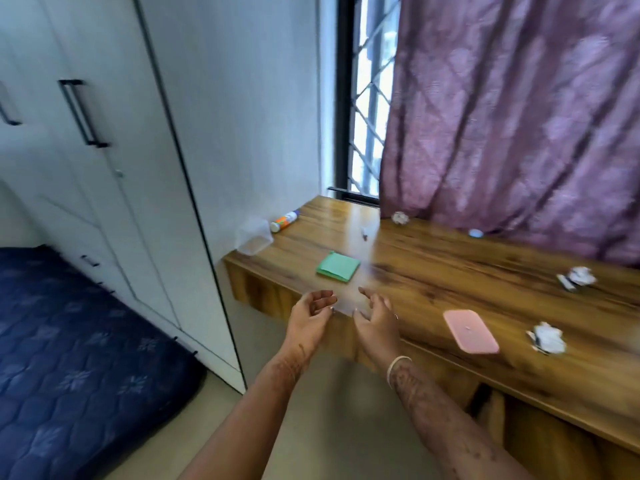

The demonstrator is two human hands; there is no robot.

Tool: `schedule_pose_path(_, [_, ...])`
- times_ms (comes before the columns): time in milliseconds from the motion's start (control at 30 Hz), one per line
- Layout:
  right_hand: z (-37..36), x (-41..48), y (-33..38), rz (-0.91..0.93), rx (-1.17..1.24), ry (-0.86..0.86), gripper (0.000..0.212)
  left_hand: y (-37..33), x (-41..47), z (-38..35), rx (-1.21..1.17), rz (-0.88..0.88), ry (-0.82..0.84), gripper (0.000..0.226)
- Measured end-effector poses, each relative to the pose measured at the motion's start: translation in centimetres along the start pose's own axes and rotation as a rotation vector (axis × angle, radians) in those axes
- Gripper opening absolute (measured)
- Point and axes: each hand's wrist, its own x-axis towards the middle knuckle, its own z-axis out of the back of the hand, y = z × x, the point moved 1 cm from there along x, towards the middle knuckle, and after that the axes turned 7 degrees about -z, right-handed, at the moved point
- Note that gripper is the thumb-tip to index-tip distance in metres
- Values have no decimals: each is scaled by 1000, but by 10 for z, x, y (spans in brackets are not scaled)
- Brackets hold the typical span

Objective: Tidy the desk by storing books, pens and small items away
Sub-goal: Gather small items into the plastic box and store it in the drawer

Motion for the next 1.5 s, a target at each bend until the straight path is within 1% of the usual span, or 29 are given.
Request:
schedule_pose_path(167, [-72,45,39,55,-49,176,45,10,35,59,17,4,-93,25])
schedule_pose_path(300, [-126,90,69,108,-31,266,42,21,77,98,89,25,-148,28])
schedule_pose_path(467, [-186,155,99,107,-85,324,45,24,141,132,113,42,-207,28])
schedule_pose_path(600, [-221,204,112,100,-121,337,49,33,187,149,108,74,-247,28])
schedule_pose_path(667, [-235,224,116,89,-160,341,54,38,204,155,99,102,-248,30])
schedule_pose_path(800, [-259,255,124,119,-240,404,75,44,228,167,83,121,-264,30])
schedule_pose_path(933, [-285,273,136,152,-234,419,93,52,245,181,76,139,-249,28])
schedule_pose_path(1067, [-301,284,140,143,-199,435,97,58,262,196,31,150,-234,29])
schedule_pose_path(1133, [-304,287,138,126,-196,416,93,60,269,203,7,162,-214,29])
schedule_pose_path(1200, [-303,287,136,96,-157,346,89,65,276,209,2,163,-192,27])
schedule_pose_path(1300, [-297,285,131,-17,23,187,83,67,285,216,7,143,-137,28])
schedule_pose_path(1400, [-287,282,126,-132,149,96,87,66,297,219,-8,124,-85,25])
schedule_pose_path(1433, [-285,281,124,-179,219,76,89,65,301,218,-21,116,-66,24])
schedule_pose_path(1500, [-282,280,118,-322,452,37,87,64,311,216,-35,97,-29,26])
